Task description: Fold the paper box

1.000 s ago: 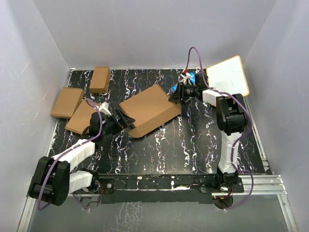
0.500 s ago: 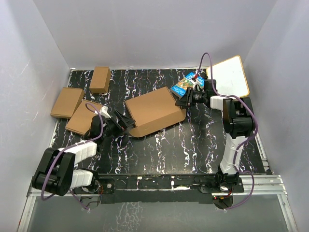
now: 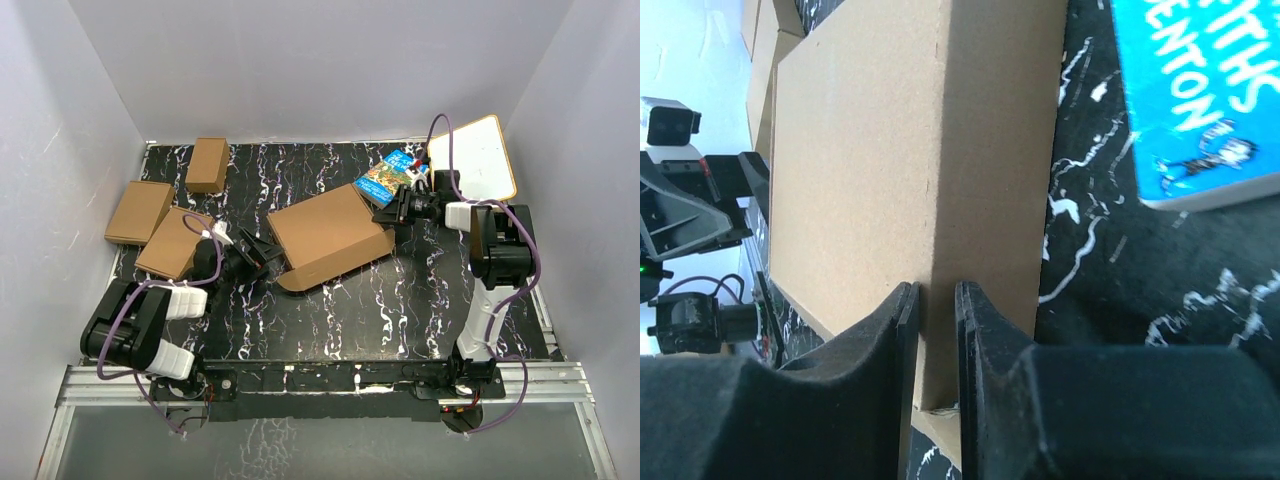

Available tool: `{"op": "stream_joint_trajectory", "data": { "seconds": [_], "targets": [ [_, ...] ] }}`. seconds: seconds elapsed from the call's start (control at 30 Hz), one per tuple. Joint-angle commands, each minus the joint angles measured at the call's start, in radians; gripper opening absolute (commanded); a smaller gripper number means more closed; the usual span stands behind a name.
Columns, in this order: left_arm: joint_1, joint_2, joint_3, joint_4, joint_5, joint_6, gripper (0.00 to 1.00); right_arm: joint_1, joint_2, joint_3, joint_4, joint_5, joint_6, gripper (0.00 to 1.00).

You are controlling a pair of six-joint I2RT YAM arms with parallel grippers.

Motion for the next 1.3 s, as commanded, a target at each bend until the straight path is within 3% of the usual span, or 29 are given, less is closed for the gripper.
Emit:
{"op": "stream_joint_trajectory", "data": {
  "seconds": [0.0, 0.17, 0.43, 0.57, 0.77, 0.93, 1.1, 1.27],
  "targets": [
    [0.004, 0.039, 0.044, 0.062, 0.012, 0.014, 0.97, -0.053, 0.020, -0.022, -0.084, 0.069, -0.066, 0.18],
    [0.005, 0.089, 0.064, 0.110, 0.024, 0.009, 0.97, -0.057, 0.014, -0.016, -0.113, 0.051, -0.106, 0.20],
    [0.004, 0.054, 0.064, 0.056, 0.021, 0.058, 0.97, -0.046, 0.016, 0.152, -0.238, -0.008, -0.254, 0.52],
    [0.005, 0.032, 0.066, 0.027, 0.016, 0.076, 0.97, -0.013, 0.078, 0.268, -0.283, -0.013, -0.277, 0.57],
    [0.004, 0.034, 0.066, 0.026, 0.017, 0.080, 0.97, -0.006, 0.194, 0.420, -0.296, -0.024, -0.208, 0.56],
    [0.005, 0.056, 0.070, 0.038, 0.016, 0.081, 0.97, 0.025, 0.215, 0.431, -0.302, -0.040, -0.202, 0.53],
    [0.004, 0.095, 0.079, 0.068, 0.020, 0.067, 0.97, 0.025, 0.211, 0.401, -0.285, 0.000, -0.178, 0.36],
    [0.005, 0.108, 0.080, 0.082, 0.019, 0.057, 0.97, 0.005, 0.198, 0.350, -0.261, 0.038, -0.152, 0.25]
  ]
}}
